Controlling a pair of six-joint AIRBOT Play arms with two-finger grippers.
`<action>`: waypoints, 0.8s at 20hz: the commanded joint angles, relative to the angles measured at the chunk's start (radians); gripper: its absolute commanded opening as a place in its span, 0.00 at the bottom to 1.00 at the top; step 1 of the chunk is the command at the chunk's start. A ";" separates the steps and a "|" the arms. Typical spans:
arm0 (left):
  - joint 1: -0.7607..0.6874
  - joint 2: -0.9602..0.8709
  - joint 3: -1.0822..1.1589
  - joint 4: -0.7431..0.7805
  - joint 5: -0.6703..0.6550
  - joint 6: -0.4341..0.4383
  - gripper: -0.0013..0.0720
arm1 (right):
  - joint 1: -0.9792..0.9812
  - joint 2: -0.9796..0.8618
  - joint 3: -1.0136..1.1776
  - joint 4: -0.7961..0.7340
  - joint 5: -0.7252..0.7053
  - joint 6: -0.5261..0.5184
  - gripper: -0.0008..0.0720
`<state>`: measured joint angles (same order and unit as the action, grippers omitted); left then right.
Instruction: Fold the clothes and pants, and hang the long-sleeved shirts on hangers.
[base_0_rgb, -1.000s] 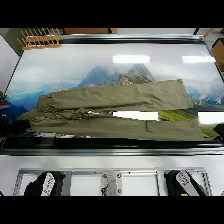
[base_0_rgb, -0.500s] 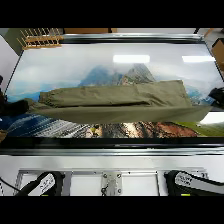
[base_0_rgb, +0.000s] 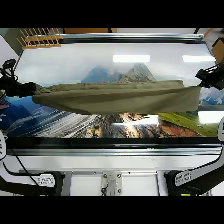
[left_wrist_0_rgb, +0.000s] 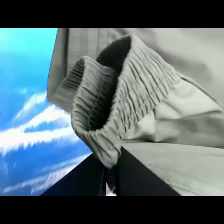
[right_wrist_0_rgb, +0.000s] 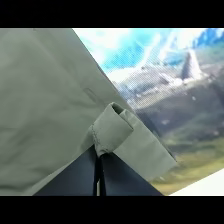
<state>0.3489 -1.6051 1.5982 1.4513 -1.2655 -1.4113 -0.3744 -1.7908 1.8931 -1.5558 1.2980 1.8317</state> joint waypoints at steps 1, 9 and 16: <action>-0.022 -0.133 0.137 -0.011 -0.034 -0.049 0.04 | 0.024 -0.062 0.037 0.016 -0.105 0.034 0.03; -0.023 -0.273 0.265 -0.146 0.004 -0.090 0.04 | 0.051 -0.136 0.036 0.035 -0.288 0.085 0.03; -0.022 -0.289 0.282 -0.142 0.120 -0.246 0.98 | 0.058 -0.175 0.038 0.327 -0.548 0.084 0.87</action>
<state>0.3267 -1.8915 1.8645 1.3151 -1.2053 -1.5627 -0.3172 -1.9572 1.9289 -1.3891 0.8833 1.9133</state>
